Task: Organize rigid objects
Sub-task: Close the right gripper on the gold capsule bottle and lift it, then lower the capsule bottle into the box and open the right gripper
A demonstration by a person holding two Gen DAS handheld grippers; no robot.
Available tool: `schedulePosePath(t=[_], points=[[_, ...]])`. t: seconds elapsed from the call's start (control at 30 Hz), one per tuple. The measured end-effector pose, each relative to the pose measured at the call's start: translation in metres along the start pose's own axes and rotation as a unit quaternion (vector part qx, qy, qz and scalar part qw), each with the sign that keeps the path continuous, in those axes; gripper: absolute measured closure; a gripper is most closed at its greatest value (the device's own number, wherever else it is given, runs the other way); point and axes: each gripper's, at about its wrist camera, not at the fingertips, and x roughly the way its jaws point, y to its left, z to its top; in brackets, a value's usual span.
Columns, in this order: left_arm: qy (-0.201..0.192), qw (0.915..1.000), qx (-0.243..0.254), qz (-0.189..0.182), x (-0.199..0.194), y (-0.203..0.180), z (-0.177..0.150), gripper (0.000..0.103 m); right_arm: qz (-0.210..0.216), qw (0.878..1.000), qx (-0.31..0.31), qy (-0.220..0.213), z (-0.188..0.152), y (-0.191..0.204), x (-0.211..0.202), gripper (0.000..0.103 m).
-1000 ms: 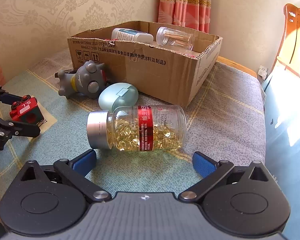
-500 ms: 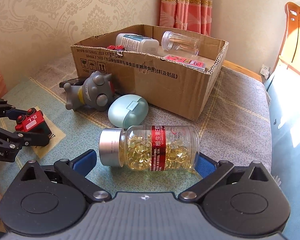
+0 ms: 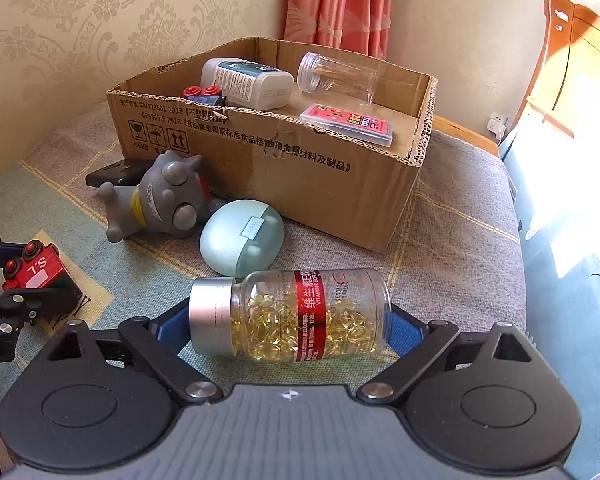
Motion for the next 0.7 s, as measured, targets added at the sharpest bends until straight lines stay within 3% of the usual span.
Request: schedulePosePath(t=[0.4,0.7], points=[[0.003,0.9991,0.037,-0.017,-0.012,0.003,0.009,0.055,0.022,1.0,-0.016,-0.001,0.01,-0.002,-0.028,0.006],[-0.012,0.9988,0.039,-0.028,-0.026,0.008,0.019,0.055,0.017,0.997,-0.042,-0.064,0.061,-0.011,-0.063,0.006]])
